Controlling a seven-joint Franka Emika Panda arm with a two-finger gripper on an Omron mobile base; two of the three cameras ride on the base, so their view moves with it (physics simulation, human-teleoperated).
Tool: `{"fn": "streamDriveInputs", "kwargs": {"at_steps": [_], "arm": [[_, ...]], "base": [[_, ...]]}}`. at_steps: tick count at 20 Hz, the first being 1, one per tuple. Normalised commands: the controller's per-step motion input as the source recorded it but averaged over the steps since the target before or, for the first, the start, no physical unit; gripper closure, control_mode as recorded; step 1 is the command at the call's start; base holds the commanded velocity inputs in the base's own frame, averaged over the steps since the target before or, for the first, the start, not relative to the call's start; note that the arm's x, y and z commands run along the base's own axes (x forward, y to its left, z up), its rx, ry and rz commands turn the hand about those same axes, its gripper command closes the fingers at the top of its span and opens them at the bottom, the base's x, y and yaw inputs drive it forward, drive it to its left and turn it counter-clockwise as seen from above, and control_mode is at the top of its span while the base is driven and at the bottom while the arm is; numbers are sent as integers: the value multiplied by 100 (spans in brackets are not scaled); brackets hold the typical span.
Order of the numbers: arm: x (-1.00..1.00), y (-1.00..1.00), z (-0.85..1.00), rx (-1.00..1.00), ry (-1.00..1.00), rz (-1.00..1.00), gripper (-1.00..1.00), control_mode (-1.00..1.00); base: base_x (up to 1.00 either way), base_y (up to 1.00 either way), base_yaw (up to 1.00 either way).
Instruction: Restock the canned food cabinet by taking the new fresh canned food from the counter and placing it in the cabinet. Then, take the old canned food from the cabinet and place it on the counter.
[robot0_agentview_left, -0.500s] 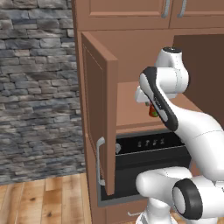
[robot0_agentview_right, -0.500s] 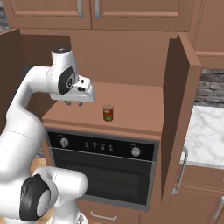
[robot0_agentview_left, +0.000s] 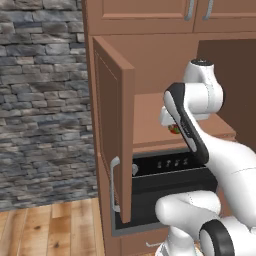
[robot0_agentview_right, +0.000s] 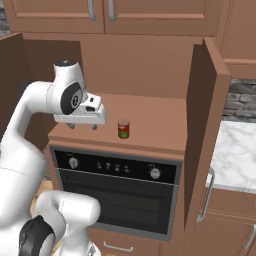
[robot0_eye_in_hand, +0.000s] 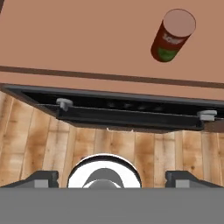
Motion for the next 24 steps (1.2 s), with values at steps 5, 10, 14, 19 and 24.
{"fn": "streamDriveInputs", "kwargs": {"at_steps": [5,10,14,19,24], "arm": [[-86,-25,-23,0,0,0,-100,-100],[-90,-30,-15,0,-2,0,-100,-100],[-65,-3,-4,0,-7,0,-100,-100],[-2,0,0,0,0,0,-100,-100],[-9,-1,0,0,0,0,-100,100]], "base": [[0,0,0],[0,0,0],[0,0,0],[0,0,0],[-7,-2,0]]}}
